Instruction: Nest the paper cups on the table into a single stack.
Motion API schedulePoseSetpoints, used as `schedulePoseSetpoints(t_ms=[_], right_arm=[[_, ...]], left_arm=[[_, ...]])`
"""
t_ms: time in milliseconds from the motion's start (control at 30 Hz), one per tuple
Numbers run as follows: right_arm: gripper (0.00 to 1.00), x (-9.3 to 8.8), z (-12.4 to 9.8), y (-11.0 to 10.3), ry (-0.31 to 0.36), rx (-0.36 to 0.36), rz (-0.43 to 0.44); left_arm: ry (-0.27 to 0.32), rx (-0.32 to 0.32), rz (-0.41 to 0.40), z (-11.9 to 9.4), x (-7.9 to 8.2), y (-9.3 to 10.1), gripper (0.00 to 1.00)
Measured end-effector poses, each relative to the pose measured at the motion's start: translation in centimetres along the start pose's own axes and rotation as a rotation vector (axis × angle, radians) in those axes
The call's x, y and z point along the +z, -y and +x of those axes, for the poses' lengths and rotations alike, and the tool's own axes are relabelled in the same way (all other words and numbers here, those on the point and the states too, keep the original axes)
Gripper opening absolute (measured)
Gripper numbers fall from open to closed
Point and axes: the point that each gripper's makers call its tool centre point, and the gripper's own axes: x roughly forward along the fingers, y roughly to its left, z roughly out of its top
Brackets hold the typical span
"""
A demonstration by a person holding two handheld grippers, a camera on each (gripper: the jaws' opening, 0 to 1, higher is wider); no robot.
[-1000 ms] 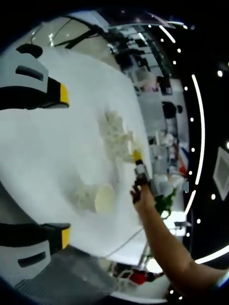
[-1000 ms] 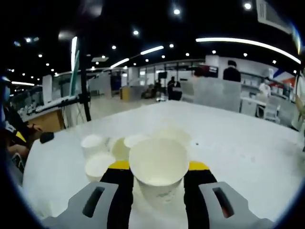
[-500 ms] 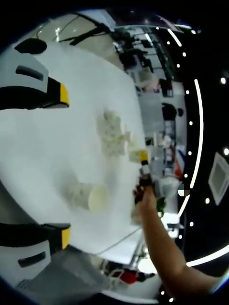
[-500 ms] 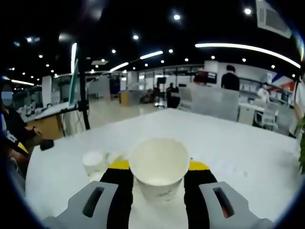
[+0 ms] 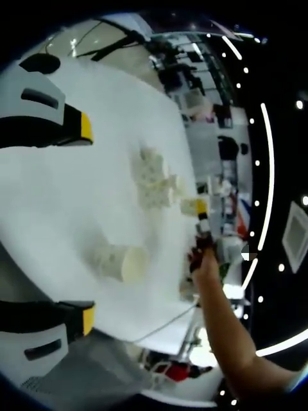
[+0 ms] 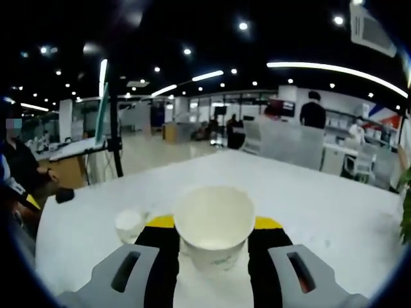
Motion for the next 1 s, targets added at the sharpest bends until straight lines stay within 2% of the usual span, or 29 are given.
schedulePoseSetpoints(t_ms=[433, 1000], right_arm=[[0.38, 1.1, -1.1, -1.5, 0.005, 0.023, -0.003], [0.39, 2.5, -3.4, -4.7, 0.022, 0.066, -0.022]], left_arm=[[0.003, 0.0, 0.008, 0.1, 0.1, 0.0, 0.99], [0.003, -0.004, 0.031, -0.1, 0.0, 0.1, 0.99]])
